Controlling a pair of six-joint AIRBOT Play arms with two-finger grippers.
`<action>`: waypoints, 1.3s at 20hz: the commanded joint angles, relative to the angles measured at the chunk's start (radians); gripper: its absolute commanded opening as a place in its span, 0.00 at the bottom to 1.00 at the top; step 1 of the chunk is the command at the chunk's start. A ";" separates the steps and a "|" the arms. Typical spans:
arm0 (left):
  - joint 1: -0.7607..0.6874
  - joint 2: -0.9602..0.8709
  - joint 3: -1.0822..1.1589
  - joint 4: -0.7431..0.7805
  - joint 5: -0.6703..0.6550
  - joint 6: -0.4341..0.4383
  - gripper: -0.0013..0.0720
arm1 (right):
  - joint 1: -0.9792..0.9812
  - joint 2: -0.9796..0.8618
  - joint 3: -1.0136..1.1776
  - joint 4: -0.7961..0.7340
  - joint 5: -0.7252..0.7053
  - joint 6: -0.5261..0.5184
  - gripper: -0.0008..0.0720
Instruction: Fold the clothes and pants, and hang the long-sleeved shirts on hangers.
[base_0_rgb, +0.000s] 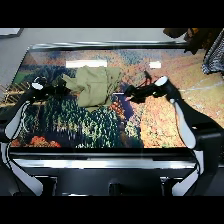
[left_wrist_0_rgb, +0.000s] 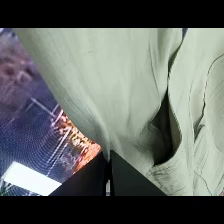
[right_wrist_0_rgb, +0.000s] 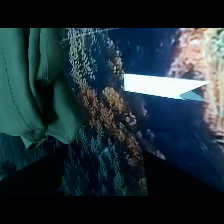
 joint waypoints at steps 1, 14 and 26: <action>0.000 -0.001 0.001 -0.002 -0.003 0.000 0.05 | 0.100 -0.065 0.000 0.068 -0.110 0.028 0.78; 0.002 0.014 0.001 -0.003 -0.005 0.001 0.05 | 0.223 -0.109 0.001 0.113 -0.243 0.125 0.05; 0.015 0.449 0.311 0.002 -0.164 0.075 0.04 | 0.049 0.677 0.091 -0.458 -0.185 0.328 0.05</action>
